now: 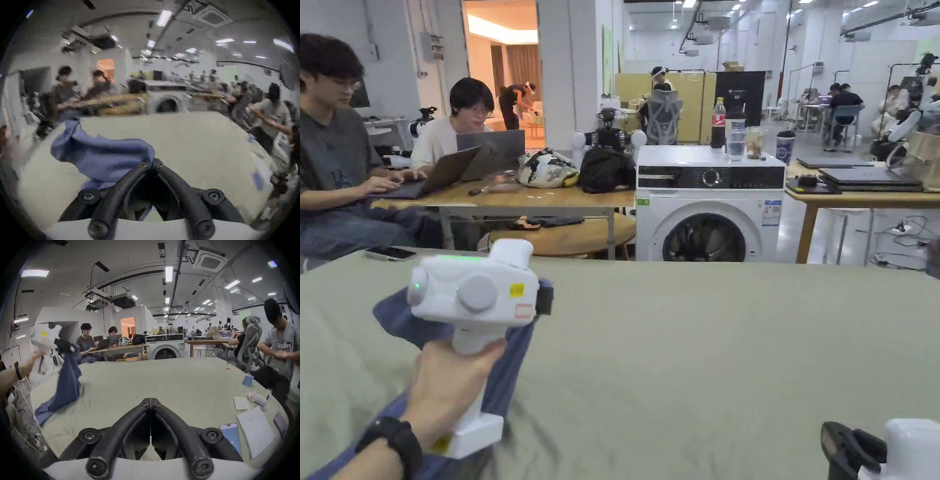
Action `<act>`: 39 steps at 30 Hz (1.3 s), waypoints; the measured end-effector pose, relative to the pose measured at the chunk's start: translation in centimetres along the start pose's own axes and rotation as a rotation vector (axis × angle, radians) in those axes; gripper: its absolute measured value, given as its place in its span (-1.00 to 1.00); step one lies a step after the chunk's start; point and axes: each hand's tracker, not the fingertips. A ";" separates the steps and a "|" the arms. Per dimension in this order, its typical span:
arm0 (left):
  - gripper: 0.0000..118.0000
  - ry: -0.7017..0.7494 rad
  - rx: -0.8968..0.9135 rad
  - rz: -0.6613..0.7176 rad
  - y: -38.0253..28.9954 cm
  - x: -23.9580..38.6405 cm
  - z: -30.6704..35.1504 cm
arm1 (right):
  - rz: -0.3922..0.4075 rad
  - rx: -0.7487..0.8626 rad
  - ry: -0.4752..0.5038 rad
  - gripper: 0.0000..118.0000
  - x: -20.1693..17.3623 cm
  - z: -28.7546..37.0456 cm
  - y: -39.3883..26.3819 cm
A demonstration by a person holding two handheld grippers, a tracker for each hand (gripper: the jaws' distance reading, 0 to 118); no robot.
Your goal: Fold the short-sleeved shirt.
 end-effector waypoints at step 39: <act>-1.00 0.131 0.288 0.026 -11.7 -3.0 15.4 | 0.013 -0.008 0.004 -1.00 -4.7 -2.2 0.5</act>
